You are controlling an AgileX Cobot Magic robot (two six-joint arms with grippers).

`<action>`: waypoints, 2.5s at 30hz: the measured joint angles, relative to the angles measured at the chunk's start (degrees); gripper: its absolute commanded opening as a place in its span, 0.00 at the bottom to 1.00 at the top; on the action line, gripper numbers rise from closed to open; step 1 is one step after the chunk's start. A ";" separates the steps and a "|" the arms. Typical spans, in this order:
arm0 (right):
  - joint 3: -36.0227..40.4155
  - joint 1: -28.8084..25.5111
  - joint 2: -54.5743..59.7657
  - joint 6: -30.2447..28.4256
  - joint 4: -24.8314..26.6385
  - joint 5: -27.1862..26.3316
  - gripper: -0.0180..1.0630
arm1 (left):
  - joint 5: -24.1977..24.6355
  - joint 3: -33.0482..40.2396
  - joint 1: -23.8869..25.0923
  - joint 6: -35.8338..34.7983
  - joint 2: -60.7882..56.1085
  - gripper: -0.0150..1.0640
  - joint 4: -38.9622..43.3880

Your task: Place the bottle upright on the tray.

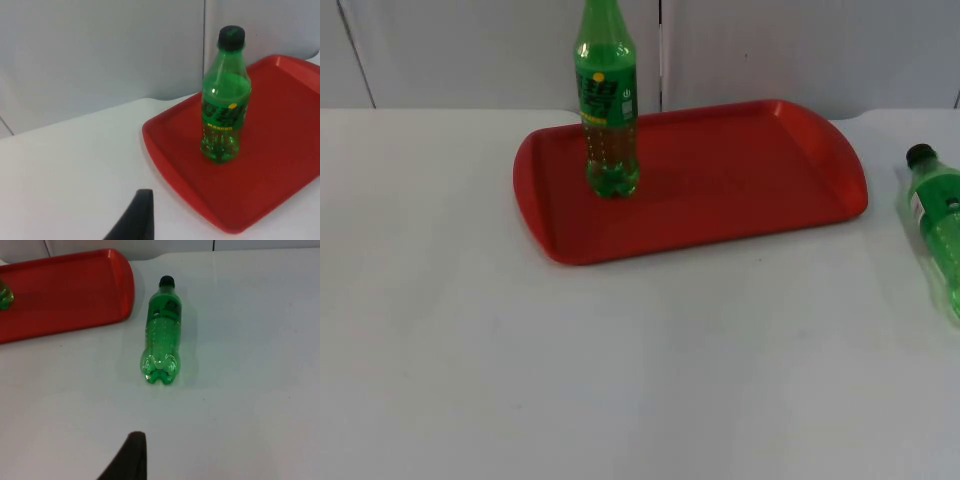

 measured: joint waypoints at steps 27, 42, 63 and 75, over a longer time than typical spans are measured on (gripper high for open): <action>0.00 0.00 0.00 0.00 0.00 0.00 0.99 | 19.32 0.00 0.00 5.11 -22.64 0.99 -6.21; 0.00 0.00 0.00 0.00 0.00 0.00 0.99 | 27.87 0.00 0.00 9.63 -34.33 0.99 -9.97; 0.00 0.00 0.00 0.00 0.00 0.00 0.99 | 31.15 11.30 0.00 8.48 -53.06 0.99 -10.06; 0.00 0.00 0.00 0.00 0.00 0.00 0.99 | 36.38 14.96 0.00 6.58 -60.97 0.99 -8.38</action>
